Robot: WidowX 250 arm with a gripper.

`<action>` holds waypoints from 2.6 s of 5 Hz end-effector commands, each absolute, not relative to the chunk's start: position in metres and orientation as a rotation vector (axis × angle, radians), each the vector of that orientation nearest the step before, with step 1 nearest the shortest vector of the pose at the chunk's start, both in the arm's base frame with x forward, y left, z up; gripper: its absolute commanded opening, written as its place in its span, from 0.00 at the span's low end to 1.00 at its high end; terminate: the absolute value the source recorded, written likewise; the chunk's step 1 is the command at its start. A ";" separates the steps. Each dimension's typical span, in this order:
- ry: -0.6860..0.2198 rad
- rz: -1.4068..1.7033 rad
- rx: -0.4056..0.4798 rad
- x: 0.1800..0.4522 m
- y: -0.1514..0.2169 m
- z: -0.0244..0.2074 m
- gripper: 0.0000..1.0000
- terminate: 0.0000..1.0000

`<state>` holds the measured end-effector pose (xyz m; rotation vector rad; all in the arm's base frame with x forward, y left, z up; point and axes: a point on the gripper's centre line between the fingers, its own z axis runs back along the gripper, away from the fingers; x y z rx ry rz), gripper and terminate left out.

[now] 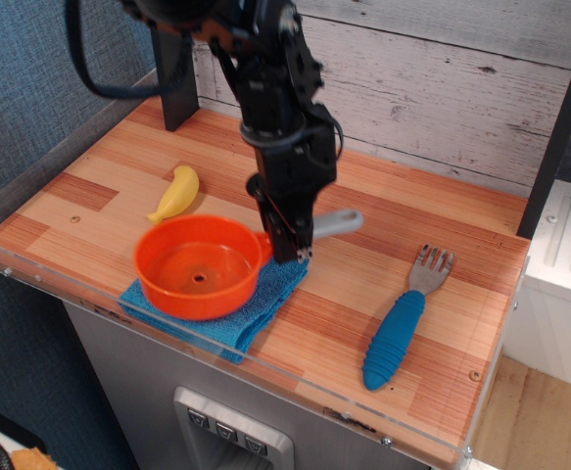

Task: Move the pan to the edge of the table near the banana.

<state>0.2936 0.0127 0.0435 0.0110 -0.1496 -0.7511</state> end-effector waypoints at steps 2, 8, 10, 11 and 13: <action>-0.230 -0.378 0.126 0.299 0.092 0.109 0.00 0.00; -0.396 0.226 0.213 0.298 0.219 0.068 0.00 0.00; -0.350 0.199 0.231 0.294 0.227 0.054 0.00 0.00; -0.340 0.188 0.228 0.295 0.225 0.051 1.00 0.00; -0.318 0.165 0.225 0.296 0.223 0.058 1.00 0.00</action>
